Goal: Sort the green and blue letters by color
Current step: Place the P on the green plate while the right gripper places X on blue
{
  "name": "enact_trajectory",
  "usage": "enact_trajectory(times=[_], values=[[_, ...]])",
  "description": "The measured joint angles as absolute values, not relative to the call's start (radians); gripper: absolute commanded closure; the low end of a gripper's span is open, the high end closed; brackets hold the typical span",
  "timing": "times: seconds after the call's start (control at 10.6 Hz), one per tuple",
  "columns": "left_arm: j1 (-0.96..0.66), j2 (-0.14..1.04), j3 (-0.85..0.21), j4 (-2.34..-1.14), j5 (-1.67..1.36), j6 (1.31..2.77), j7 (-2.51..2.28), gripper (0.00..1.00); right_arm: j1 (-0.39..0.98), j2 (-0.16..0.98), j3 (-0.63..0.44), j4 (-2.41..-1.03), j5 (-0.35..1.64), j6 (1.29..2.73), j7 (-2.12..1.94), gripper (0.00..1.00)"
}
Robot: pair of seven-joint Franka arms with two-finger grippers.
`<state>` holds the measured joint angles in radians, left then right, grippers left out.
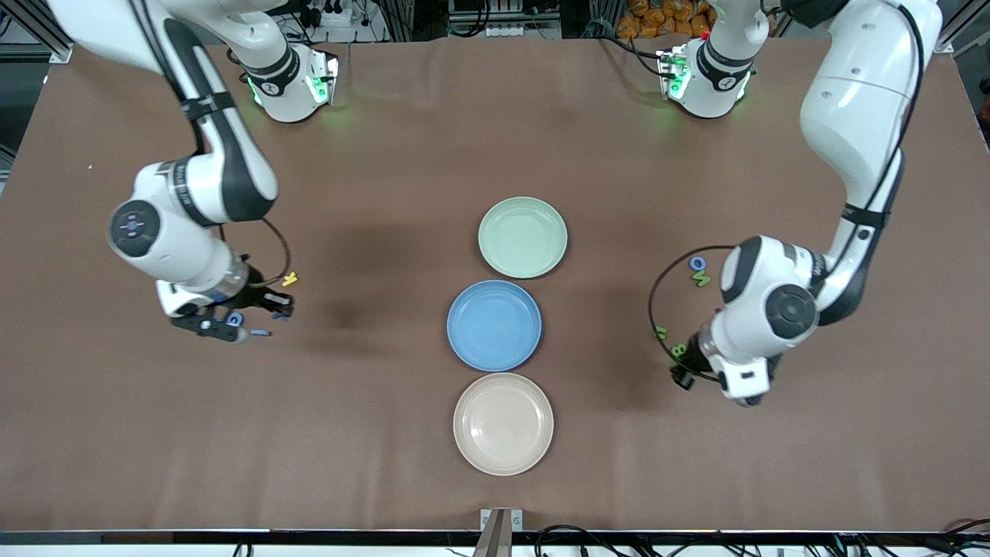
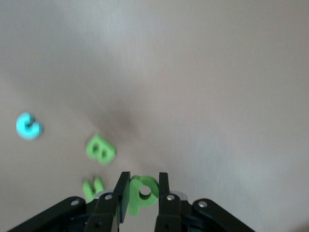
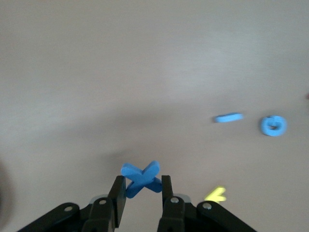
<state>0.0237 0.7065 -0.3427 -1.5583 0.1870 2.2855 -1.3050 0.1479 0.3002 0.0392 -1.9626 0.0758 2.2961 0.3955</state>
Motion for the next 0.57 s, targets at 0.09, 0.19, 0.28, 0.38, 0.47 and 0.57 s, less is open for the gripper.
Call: enact_trajectory(times=[0.09,0.19,0.28,0.38,0.47,0.57], values=[[0.001,0.668,-0.353,-1.605,0.187,2.281,-1.316,1.00,0.202,0.312,0.043,-1.933,0.076,2.295,0.400,1.00],[-0.017,0.623,-0.366,-1.660,0.187,2.279,-1.333,1.00,0.255,0.333,0.045,-1.899,0.076,2.295,0.403,1.00],[-0.024,0.580,-0.390,-1.715,0.187,2.278,-1.351,1.00,0.304,0.362,0.046,-1.862,0.076,2.295,0.406,1.00],[-0.026,0.544,-0.422,-1.771,0.187,2.276,-1.372,1.00,0.347,0.398,0.047,-1.821,0.076,2.296,0.409,1.00],[-0.027,0.519,-0.457,-1.821,0.187,2.276,-1.402,1.00,0.388,0.439,0.047,-1.778,0.076,2.296,0.410,1.00],[-0.028,0.506,-0.493,-1.857,0.187,2.277,-1.443,1.00,0.428,0.485,0.047,-1.727,0.076,2.298,0.413,1.00]])
